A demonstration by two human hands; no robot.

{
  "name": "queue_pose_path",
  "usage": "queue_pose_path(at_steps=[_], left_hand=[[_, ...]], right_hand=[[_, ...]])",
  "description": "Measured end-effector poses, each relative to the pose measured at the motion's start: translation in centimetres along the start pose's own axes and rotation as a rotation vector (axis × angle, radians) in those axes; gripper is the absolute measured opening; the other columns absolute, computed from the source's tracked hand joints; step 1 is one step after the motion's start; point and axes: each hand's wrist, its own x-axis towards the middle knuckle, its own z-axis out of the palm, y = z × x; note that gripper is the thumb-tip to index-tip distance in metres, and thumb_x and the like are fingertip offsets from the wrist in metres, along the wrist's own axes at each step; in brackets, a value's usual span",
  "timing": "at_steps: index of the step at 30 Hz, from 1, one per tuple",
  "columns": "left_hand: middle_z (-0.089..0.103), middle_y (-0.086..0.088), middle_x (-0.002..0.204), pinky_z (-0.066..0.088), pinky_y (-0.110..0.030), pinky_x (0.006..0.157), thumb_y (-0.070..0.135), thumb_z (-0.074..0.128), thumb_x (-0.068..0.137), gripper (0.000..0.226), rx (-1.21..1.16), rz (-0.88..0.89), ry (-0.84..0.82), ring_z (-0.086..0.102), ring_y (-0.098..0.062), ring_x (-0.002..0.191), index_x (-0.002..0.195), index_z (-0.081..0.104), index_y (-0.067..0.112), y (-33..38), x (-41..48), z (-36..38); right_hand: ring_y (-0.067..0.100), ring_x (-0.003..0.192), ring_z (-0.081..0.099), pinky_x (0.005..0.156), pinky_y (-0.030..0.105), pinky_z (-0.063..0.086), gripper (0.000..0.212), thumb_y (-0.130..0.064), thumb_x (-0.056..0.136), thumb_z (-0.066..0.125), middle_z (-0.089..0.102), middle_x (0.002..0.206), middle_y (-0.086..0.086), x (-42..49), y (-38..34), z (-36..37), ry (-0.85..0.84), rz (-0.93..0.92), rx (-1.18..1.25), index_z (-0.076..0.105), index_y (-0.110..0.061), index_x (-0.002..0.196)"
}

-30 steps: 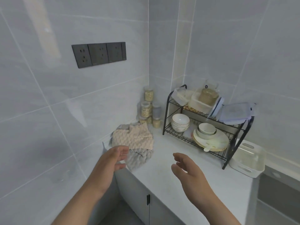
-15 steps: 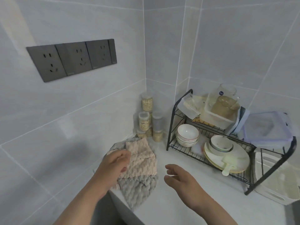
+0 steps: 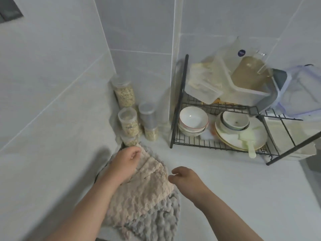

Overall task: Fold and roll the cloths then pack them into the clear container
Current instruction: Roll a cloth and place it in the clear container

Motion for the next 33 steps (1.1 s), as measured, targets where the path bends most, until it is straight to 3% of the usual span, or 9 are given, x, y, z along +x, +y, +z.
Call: queue_pose_path(at_steps=[3,5,7,10,13,16,22,28,33], left_hand=[[0.061,0.007,0.125,0.048,-0.040,0.098,0.028,0.049,0.096,0.032,0.154,0.070,-0.041,0.058,-0.013,0.113,0.127,0.056,0.031,-2.3,2.6,1.5],[0.051,0.013,0.137,0.045,-0.041,0.100,0.028,0.043,0.098,0.037,0.258,0.107,-0.091,0.052,-0.012,0.121,0.135,0.048,0.031,-3.8,3.8,2.5],[0.041,0.017,0.144,0.044,-0.043,0.101,0.028,0.039,0.099,0.040,0.364,0.139,-0.085,0.046,-0.012,0.128,0.139,0.043,0.032,-5.5,4.7,3.7],[0.042,0.013,0.144,0.046,-0.041,0.098,0.026,0.044,0.097,0.044,0.442,0.170,0.011,0.049,-0.015,0.126,0.140,0.041,0.031,-7.1,5.7,4.9],[0.048,0.004,0.139,0.049,-0.038,0.090,0.022,0.050,0.093,0.050,0.482,0.191,0.102,0.055,-0.020,0.117,0.140,0.040,0.032,-7.8,6.3,5.8],[0.054,-0.001,0.131,0.050,-0.040,0.087,0.023,0.051,0.091,0.046,0.548,0.178,0.171,0.057,-0.024,0.111,0.135,0.045,0.029,-7.7,6.8,6.4],[0.058,0.002,0.083,0.044,-0.036,0.061,0.018,0.054,0.089,0.003,0.510,0.341,0.483,0.056,-0.025,0.077,0.089,0.057,0.020,-8.3,6.5,6.7],[0.067,-0.009,0.093,0.042,-0.035,0.068,0.018,0.058,0.089,0.011,0.426,0.463,0.673,0.059,-0.034,0.091,0.096,0.066,0.016,-7.0,3.3,4.3],[0.068,-0.012,0.094,0.048,-0.039,0.073,0.020,0.057,0.089,0.011,0.368,0.606,0.813,0.059,-0.037,0.092,0.095,0.066,0.016,-4.2,-2.3,0.0]], right_hand=[[0.008,0.073,0.051,0.061,0.018,0.039,0.039,-0.035,0.090,0.057,0.055,0.096,-0.006,2.0,1.3,1.3,0.037,0.002,-0.073,0.058,-0.014,0.123],[0.008,0.064,0.050,0.060,0.019,0.039,0.033,-0.044,0.091,0.054,0.057,0.087,-0.006,3.5,2.5,2.0,0.054,-0.015,-0.136,0.058,-0.016,0.108],[0.006,0.057,0.057,0.056,0.019,0.046,0.031,-0.045,0.092,0.050,0.064,0.084,-0.006,4.7,3.8,3.1,0.061,-0.002,-0.165,0.058,-0.019,0.107],[0.015,0.060,0.066,0.062,0.034,0.057,0.026,-0.042,0.079,0.056,0.065,0.073,0.000,6.4,5.5,4.6,0.124,-0.052,-0.194,0.059,-0.016,0.083],[0.019,0.064,0.062,0.057,0.030,0.048,0.026,-0.040,0.077,0.064,0.054,0.066,-0.002,7.1,7.0,5.2,0.226,-0.147,-0.212,0.050,-0.019,0.068],[0.018,0.068,0.065,0.058,0.029,0.047,0.026,-0.040,0.084,0.065,0.054,0.065,-0.003,7.2,8.5,5.6,0.302,-0.276,-0.245,0.048,-0.023,0.072],[0.005,0.057,0.041,0.050,0.019,0.032,0.032,-0.039,0.089,0.060,0.047,0.065,-0.008,7.4,9.4,5.7,0.380,-0.476,-0.401,0.041,-0.023,0.069],[0.016,0.070,0.051,0.051,0.023,0.036,0.017,-0.025,0.089,0.059,0.053,0.074,-0.004,5.4,8.2,4.6,0.417,-0.530,-0.527,0.052,-0.018,0.076],[0.022,0.063,0.050,0.055,0.028,0.041,0.016,-0.019,0.084,0.062,0.058,0.070,0.006,1.1,7.5,3.6,0.576,-0.548,-0.271,0.063,-0.003,0.085]])
